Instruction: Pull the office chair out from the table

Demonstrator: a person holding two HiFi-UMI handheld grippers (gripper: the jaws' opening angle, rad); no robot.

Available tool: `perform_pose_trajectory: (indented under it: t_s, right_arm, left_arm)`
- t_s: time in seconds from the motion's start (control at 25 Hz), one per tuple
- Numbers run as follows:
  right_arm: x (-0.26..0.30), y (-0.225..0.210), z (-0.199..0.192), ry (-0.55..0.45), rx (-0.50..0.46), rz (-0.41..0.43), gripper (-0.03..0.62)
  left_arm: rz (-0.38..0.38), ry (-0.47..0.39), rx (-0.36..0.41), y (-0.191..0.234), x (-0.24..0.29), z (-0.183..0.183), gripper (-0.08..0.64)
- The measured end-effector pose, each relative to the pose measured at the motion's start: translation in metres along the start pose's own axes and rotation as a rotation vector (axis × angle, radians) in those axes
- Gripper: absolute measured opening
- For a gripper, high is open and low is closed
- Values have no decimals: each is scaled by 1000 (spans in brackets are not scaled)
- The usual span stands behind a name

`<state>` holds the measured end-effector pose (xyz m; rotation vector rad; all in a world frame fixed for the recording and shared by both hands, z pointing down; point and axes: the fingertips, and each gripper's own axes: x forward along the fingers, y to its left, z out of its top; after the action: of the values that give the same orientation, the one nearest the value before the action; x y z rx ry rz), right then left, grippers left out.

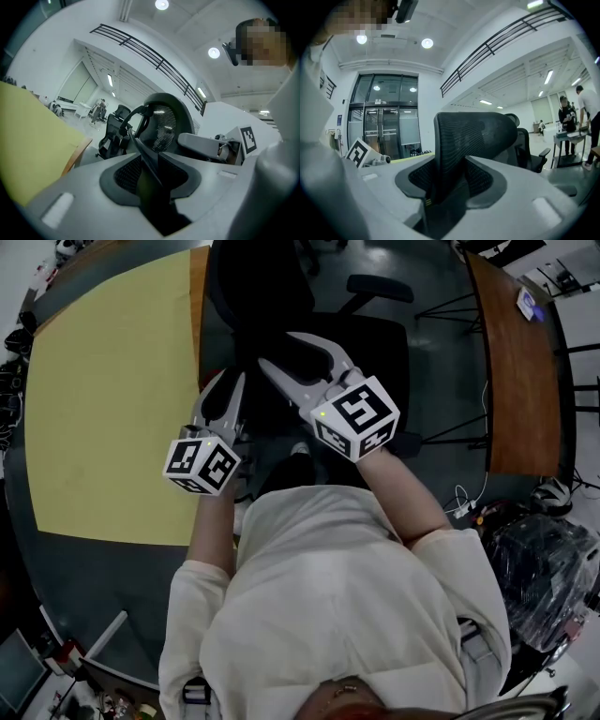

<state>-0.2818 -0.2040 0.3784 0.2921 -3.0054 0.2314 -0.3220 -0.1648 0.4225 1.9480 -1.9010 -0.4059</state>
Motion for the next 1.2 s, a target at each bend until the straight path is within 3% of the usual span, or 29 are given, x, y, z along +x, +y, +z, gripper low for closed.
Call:
perform_pose_trajectory:
  t_s: [0.2, 0.4, 0.56, 0.76, 1.2]
  right_arm:
    - [-23, -2, 1, -21, -64, -43, 172]
    - [-72, -2, 4, -63, -54, -93, 149]
    - [-123, 5, -4, -58, -70, -129, -8]
    - [-181, 23, -26, -9, -90, -146, -8]
    - [-273, 65, -66, 15, -65, -234, -8]
  left_arm:
    - [42, -82, 91, -16, -17, 18, 104]
    - [76, -135, 129, -44, -43, 20, 56]
    - [46, -158, 135, -86, -66, 11, 17]
    - [41, -136, 191, -140, -94, -5, 17]
    - [-58, -117, 173, -202, -145, -39, 17]
